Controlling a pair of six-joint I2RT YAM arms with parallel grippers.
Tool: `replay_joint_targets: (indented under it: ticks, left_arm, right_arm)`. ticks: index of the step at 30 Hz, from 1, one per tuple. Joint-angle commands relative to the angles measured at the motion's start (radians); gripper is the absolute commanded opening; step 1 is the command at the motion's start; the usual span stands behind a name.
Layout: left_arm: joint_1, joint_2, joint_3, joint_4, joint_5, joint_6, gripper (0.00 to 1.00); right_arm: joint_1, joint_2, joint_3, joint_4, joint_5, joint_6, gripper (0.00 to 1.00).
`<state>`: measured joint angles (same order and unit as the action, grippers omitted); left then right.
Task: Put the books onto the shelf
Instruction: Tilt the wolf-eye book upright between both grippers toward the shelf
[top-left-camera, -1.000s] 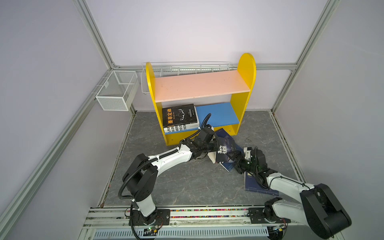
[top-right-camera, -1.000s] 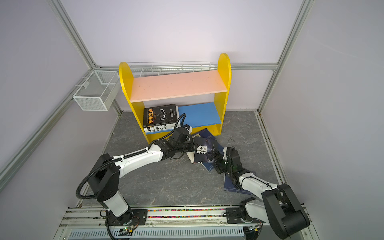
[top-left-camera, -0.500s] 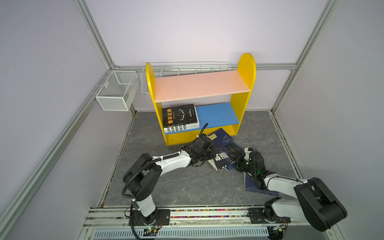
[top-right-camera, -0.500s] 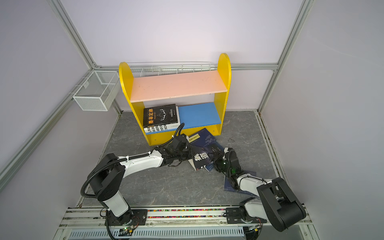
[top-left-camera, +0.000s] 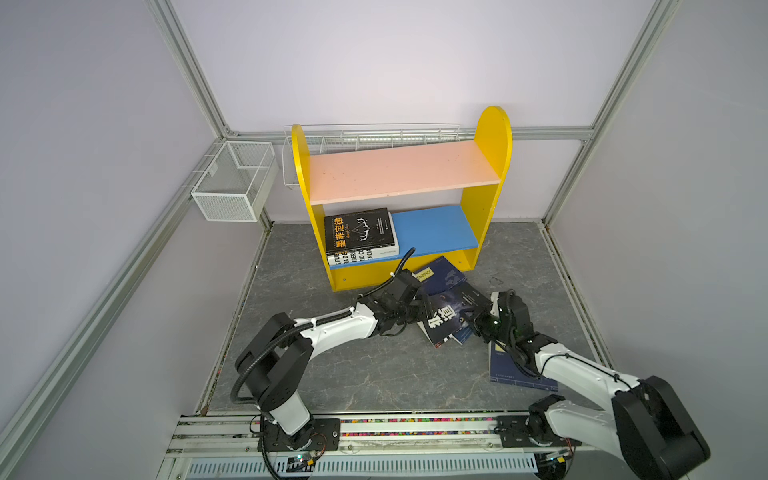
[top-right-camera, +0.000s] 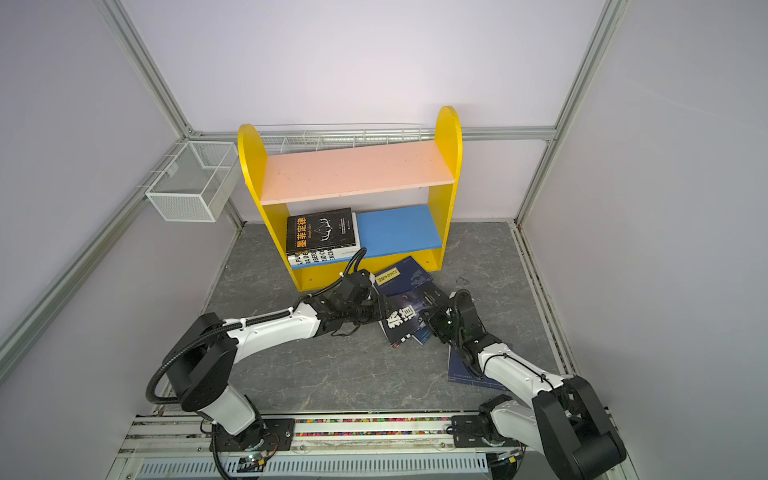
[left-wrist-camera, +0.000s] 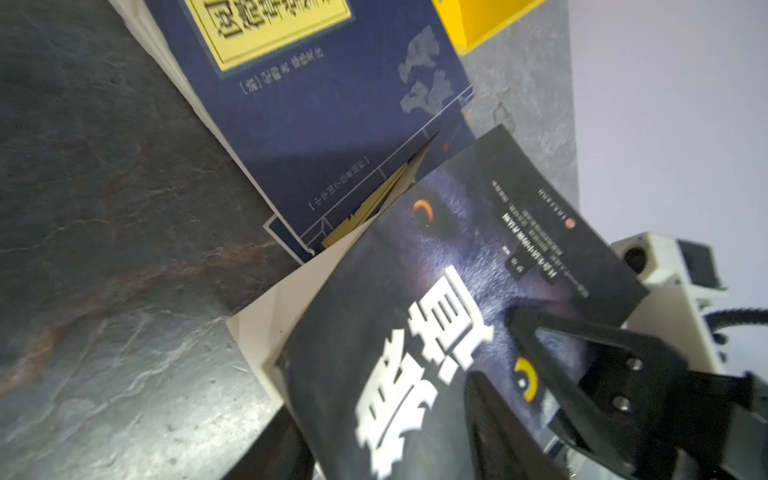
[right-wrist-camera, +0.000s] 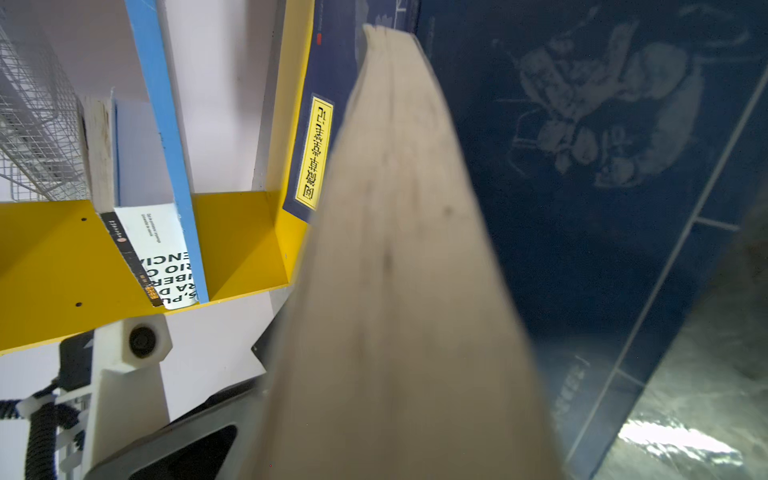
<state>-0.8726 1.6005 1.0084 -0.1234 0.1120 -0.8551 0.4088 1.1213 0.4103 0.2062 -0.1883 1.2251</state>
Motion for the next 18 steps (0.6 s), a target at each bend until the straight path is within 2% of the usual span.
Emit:
replay_joint_targets:
  ticks: [1,5,8,12,15,18]
  left_arm:
    - [-0.001,-0.110,-0.034,-0.073,-0.099,0.028,0.65]
    - [-0.001,-0.259,-0.118,-0.095,-0.149,0.023,0.78]
    - [-0.001,-0.369,-0.210,0.028,-0.075,0.005,1.00]
    - [-0.003,-0.449,-0.347,0.344,0.056,-0.121,1.00]
    - [-0.004,-0.447,-0.417,0.546,0.087,-0.217,1.00]
    - [-0.010,-0.410,-0.436,0.658,0.100,-0.286,1.00]
  right_arm:
    - [0.004,-0.083,0.088,-0.116,0.032,-0.067,0.15]
    - [0.012,-0.178,0.208,-0.239,0.027,-0.147,0.14]
    - [0.014,-0.212,0.294,-0.282,0.018,-0.194,0.14]
    - [0.014,-0.179,0.390,-0.259,-0.039,-0.229,0.14]
    - [0.013,-0.135,0.440,-0.216,-0.072,-0.227,0.14]
    - [0.014,-0.096,0.486,-0.180,-0.110,-0.214,0.14]
